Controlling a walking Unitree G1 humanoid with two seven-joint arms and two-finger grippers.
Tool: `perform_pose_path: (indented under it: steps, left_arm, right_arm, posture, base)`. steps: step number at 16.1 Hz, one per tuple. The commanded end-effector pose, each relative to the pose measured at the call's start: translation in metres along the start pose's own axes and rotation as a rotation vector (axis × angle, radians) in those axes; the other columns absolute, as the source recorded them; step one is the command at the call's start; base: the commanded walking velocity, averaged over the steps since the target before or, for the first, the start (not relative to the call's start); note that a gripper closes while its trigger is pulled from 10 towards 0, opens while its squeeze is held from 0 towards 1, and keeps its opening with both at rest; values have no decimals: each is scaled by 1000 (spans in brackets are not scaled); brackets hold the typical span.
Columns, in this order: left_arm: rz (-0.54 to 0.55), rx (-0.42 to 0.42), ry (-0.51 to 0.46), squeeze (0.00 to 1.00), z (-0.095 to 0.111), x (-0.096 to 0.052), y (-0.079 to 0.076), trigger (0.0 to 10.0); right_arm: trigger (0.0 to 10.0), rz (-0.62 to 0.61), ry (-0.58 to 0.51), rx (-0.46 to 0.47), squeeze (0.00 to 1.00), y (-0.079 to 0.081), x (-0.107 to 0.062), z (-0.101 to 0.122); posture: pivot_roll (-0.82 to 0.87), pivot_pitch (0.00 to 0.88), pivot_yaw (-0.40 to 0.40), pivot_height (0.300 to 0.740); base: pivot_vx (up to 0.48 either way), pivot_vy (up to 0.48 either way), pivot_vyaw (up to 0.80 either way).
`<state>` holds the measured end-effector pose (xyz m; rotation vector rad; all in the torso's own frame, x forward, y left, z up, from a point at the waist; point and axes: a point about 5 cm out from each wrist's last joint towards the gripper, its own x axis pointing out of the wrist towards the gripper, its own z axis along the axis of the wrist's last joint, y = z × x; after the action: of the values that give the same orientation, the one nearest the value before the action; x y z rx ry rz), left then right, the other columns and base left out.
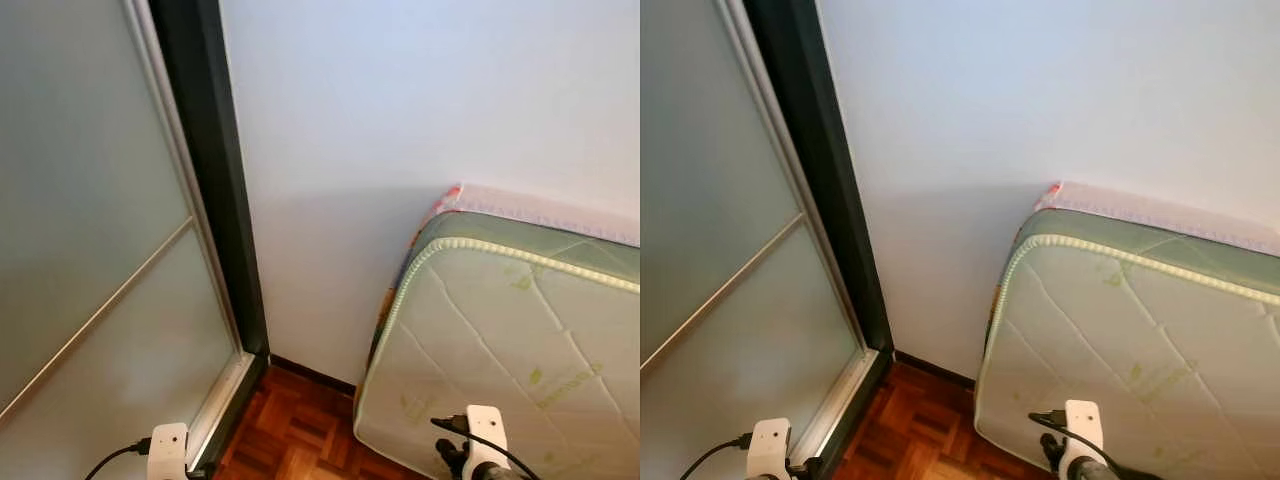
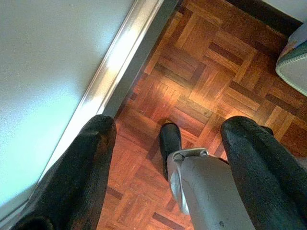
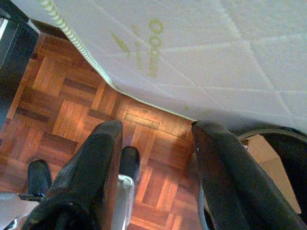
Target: Clean up the room
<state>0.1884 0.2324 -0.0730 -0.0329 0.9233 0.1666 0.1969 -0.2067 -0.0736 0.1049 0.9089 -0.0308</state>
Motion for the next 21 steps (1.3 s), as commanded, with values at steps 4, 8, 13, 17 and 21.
perform_pose_path:
  steps: [4,8,13,17,21]
  left_arm:
    - [5,16,34,0,-7,-1,2,10000]
    - [2,25,32,0,-7,-1,2,10000]
    - [-2,22,33,0,-7,-1,1,10000]
    - [-2,21,34,0,-8,-1,1,10000]
    - [-1,20,35,0,-7,-1,1,10000]
  right_arm:
    - [10000,-10,12,27,0,-2,-1,-3]
    - [10000,-11,14,26,0,-2,-1,-3]
    - [10000,-10,14,26,0,-3,-1,-3]
    - [10000,-9,16,23,0,-3,-1,-3]
    - [10000,-8,15,25,0,-2,-1,-3]
  posture:
    - [42,0,-44,740]
    - [41,0,-43,740]
    - [43,0,-47,740]
    - [45,0,-50,740]
    - [44,0,-49,740]
  base:
    - [0,0,0]
    - [0,0,0]
    - [-199,0,0]
    - [-294,0,0]
    - [-309,0,0]
